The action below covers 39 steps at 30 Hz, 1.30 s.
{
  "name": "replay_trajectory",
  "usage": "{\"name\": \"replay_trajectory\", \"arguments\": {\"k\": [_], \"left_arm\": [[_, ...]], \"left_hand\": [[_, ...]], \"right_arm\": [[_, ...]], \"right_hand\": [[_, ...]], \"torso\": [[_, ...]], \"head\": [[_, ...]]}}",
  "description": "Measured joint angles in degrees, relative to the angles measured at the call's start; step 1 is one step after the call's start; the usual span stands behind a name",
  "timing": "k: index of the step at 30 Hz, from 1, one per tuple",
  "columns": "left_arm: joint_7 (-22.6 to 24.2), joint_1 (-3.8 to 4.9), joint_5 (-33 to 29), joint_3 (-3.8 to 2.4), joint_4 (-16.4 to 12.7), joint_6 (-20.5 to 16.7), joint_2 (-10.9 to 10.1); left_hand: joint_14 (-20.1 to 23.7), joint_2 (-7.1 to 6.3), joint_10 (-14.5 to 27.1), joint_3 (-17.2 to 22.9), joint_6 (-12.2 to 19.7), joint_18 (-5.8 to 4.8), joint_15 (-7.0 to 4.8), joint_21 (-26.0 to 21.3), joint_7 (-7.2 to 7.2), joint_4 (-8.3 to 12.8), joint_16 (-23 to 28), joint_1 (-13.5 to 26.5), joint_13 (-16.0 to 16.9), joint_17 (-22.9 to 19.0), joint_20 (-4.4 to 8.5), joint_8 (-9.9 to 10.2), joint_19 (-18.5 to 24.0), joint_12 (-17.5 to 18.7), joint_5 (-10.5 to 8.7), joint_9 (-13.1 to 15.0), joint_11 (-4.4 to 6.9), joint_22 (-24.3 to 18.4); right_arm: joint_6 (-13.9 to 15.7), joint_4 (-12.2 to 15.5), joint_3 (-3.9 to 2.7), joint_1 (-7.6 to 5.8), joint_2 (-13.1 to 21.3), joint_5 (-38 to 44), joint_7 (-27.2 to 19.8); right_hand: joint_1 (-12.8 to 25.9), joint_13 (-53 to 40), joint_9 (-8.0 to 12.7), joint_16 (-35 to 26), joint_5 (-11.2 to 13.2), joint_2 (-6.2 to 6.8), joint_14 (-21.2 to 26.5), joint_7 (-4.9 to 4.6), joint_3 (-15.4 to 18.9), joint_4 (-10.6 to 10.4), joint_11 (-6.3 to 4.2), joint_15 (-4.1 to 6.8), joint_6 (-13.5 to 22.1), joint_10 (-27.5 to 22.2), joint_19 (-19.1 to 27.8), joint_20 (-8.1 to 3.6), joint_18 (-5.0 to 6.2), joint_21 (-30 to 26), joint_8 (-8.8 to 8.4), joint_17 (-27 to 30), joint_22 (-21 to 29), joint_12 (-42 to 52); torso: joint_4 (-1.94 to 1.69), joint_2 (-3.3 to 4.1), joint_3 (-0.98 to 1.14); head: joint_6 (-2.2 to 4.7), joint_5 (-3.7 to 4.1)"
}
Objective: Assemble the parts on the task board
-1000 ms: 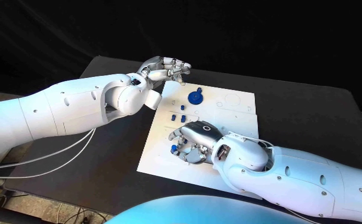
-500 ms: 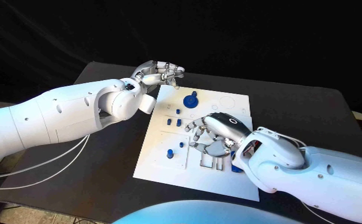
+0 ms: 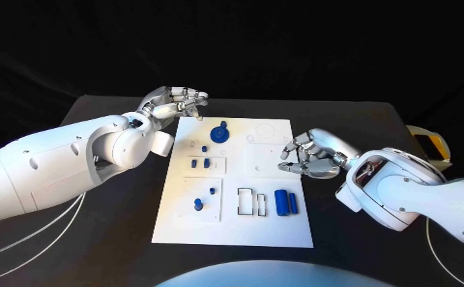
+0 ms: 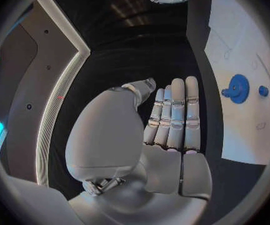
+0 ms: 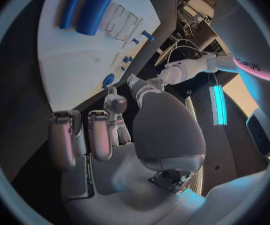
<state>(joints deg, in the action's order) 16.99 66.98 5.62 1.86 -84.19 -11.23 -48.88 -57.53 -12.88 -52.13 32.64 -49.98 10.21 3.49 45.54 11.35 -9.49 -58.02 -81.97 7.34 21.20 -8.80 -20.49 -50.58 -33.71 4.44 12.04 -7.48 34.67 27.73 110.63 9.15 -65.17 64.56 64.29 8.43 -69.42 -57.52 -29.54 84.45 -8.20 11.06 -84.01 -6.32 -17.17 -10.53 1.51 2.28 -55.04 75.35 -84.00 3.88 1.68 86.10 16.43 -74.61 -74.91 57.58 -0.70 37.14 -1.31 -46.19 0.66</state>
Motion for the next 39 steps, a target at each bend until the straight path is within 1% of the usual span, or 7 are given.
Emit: {"name": "replay_trajectory", "arguments": {"k": [4,6,12,17,25,35,39], "left_arm": [[0.01,-0.03,0.0,0.08,-0.01,0.03,-0.07],[0.01,-0.07,0.0,0.14,-0.04,0.06,-0.08],[0.0,-0.09,-0.01,0.16,-0.18,0.11,-0.13],[-0.01,-0.1,-0.01,0.17,-0.27,0.14,-0.14],[-0.01,-0.11,-0.01,0.18,-0.35,0.14,-0.2],[-0.03,-0.12,-0.01,0.18,-0.44,0.14,-0.28],[-0.03,-0.12,-0.01,0.18,-0.48,0.14,-0.3]], "left_hand": [[0.0,0.0,0.0,0.0,0.0,0.0,0.0,0.0,0.0,0.0,0.0,0.0,0.0,0.0,0.0,0.0,0.0,0.0,0.0,0.0,0.0,0.0],[0.0,0.0,0.0,0.0,0.0,0.0,0.0,0.0,0.0,0.0,0.0,0.0,0.0,0.0,0.0,0.0,0.0,0.0,0.0,0.0,0.0,-0.05],[0.0,0.0,0.0,0.0,0.0,0.0,0.0,0.0,0.0,0.0,0.0,0.0,0.0,0.01,0.0,0.0,0.0,0.0,0.0,0.0,0.0,-0.07],[0.0,0.0,0.0,0.0,0.0,0.0,0.0,0.0,0.0,0.0,0.0,0.0,0.01,0.01,0.0,0.0,0.0,0.0,0.0,0.0,0.0,-0.07],[0.0,0.0,0.0,0.0,0.0,0.0,0.0,0.0,0.0,0.0,0.0,0.0,0.01,0.01,0.0,0.0,0.0,0.0,0.0,0.0,0.0,-0.07],[0.0,0.0,0.0,0.0,0.0,0.0,0.0,0.0,0.0,0.0,0.0,0.0,0.01,0.01,0.0,0.0,0.0,0.0,0.0,0.0,0.0,-0.07],[0.0,0.0,0.0,0.0,0.0,0.0,0.0,0.0,0.0,0.0,0.0,0.0,0.01,0.01,0.0,0.0,0.0,0.0,0.0,0.0,0.0,-0.07]], "right_arm": [[-1.44,1.47,0.18,0.13,2.59,-0.97,2.81],[-2.19,2.12,0.35,0.19,3.68,-0.98,4.38],[-3.53,3.31,0.85,1.05,5.07,0.66,8.43],[-3.8,3.64,1.06,2.47,4.8,3.19,11.04],[-3.66,3.32,1.19,4.16,2.21,6.35,13.66],[-3.63,2.52,1.19,5.46,-0.32,8.54,15.65],[-3.81,2.15,1.2,6.04,-1.04,9.08,16.14]], "right_hand": [[0.24,-10.26,-2.95,1.09,0.0,-0.47,0.0,0.49,2.46,-2.46,-0.2,0.0,0.72,3.31,0.0,0.0,-0.01,1.47,1.66,-0.36,0.0,10.0],[-0.02,-12.94,-3.83,1.1,0.0,-0.74,0.0,0.4,3.33,-3.14,-0.2,0.0,1.22,4.36,0.0,0.0,-0.88,1.6,1.95,-0.36,0.0,12.56],[-0.02,-14.47,-5.12,1.32,0.0,-0.74,0.0,0.41,5.27,-4.52,-0.2,0.0,1.61,4.46,0.0,0.01,-0.88,1.6,2.18,-0.36,0.0,13.44],[-0.02,-14.84,-5.94,1.32,0.0,-0.74,0.0,0.61,6.89,-5.84,-0.2,0.0,1.82,4.46,0.0,0.01,-0.88,1.6,2.63,-0.36,0.01,13.66],[-0.02,-14.69,-6.13,1.31,-0.35,-0.73,0.0,0.61,6.97,-5.92,-0.2,0.0,1.82,4.46,0.0,0.01,-0.88,1.6,2.63,-0.35,-0.04,13.66],[-0.02,-14.52,-6.73,1.31,-0.35,-0.73,0.0,0.61,7.96,-6.07,-0.2,-0.01,1.82,4.46,0.0,0.01,-0.87,0.97,3.07,-0.34,-0.03,13.53],[-0.02,-14.56,-7.12,1.31,-0.34,-0.73,0.0,0.61,8.72,-6.09,-0.41,-0.01,1.81,4.24,0.0,-0.4,-0.87,0.97,3.52,-0.34,-0.03,13.42]], "torso": [[0.1,-0.07,0.07],[0.1,-0.1,0.1],[0.14,-0.18,-0.01],[0.13,-0.21,-0.06],[0.1,-0.23,-0.07],[0.09,-0.19,-0.07],[0.08,-0.19,-0.05]], "head": [[-0.41,1.69],[-0.68,2.52],[-1.19,3.49],[-1.41,3.73],[-1.42,3.67],[-1.15,2.92],[-1.24,2.76]]}}
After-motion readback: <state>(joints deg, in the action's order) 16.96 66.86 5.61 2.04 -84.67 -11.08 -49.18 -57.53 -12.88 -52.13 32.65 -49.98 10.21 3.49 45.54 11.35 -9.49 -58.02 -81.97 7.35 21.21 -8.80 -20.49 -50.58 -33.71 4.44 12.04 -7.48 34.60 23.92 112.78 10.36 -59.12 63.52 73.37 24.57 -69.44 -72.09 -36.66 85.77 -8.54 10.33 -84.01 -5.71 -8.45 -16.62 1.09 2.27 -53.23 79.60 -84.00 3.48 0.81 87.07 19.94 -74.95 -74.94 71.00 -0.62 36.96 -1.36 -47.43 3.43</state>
